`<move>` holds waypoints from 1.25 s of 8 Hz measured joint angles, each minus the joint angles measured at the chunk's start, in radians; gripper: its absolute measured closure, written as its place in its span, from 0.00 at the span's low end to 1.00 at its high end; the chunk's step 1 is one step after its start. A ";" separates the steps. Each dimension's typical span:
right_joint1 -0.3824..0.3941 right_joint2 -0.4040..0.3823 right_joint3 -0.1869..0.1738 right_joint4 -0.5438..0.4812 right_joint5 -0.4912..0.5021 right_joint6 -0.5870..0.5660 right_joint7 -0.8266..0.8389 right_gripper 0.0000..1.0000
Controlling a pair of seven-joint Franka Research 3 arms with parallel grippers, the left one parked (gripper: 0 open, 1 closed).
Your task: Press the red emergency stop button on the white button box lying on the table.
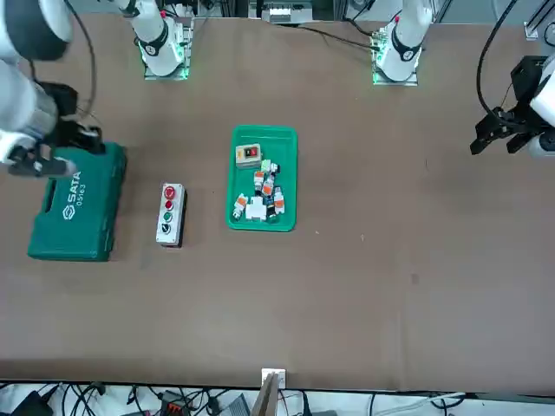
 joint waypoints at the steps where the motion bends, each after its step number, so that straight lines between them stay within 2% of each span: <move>1: 0.024 0.013 0.001 -0.053 0.005 0.072 0.035 0.99; 4: 0.097 0.021 0.003 -0.282 0.009 0.369 0.113 0.99; 6: 0.107 0.021 0.003 -0.404 0.009 0.517 0.125 0.99; 10: 0.122 0.033 0.004 -0.474 0.009 0.659 0.153 0.99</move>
